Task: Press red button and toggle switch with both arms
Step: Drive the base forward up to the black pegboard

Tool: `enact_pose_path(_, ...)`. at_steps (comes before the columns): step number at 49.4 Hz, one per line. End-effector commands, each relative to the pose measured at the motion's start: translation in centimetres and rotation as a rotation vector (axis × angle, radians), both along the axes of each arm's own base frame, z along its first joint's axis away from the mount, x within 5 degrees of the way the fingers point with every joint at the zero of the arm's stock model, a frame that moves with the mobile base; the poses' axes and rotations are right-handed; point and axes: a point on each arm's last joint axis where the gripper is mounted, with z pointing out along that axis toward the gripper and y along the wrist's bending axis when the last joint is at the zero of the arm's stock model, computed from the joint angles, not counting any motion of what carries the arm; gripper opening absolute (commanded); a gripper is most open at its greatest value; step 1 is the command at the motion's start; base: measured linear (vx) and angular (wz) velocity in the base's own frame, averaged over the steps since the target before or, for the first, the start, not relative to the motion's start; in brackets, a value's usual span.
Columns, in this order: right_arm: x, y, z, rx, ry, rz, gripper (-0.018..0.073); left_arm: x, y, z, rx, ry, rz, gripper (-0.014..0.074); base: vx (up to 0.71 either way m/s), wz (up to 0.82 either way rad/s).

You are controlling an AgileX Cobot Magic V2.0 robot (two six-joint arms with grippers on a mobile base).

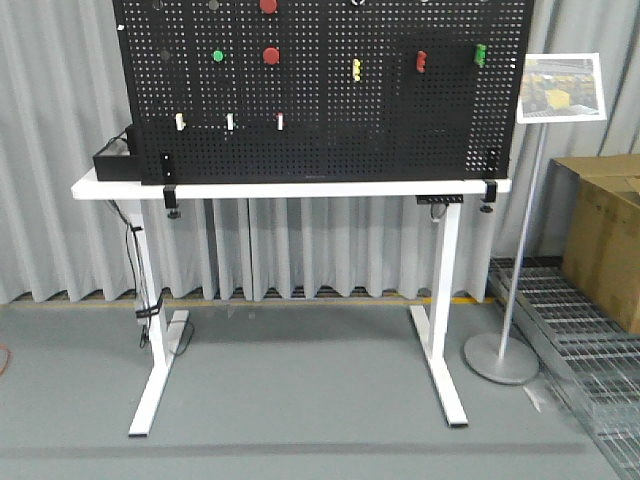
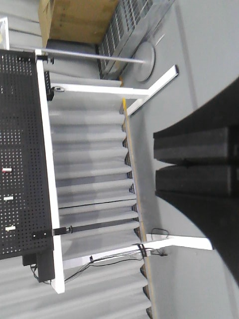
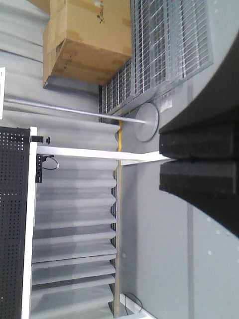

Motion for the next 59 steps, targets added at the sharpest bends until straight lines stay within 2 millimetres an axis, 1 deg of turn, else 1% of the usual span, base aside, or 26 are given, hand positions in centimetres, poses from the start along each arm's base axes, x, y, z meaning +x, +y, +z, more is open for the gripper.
enact_pose_path(1,-0.01,0.0,0.41,-0.014,-0.082,-0.001,-0.0003,0.02,-0.02,-0.36,-0.026,-0.057,-0.001,0.0002,0.47,0.05)
enact_pose_path(59,-0.01,0.0,0.43,-0.014,-0.085,-0.001,-0.0003,0.02,-0.02,-0.36,-0.026,-0.057,-0.001,0.0002,0.49,0.02)
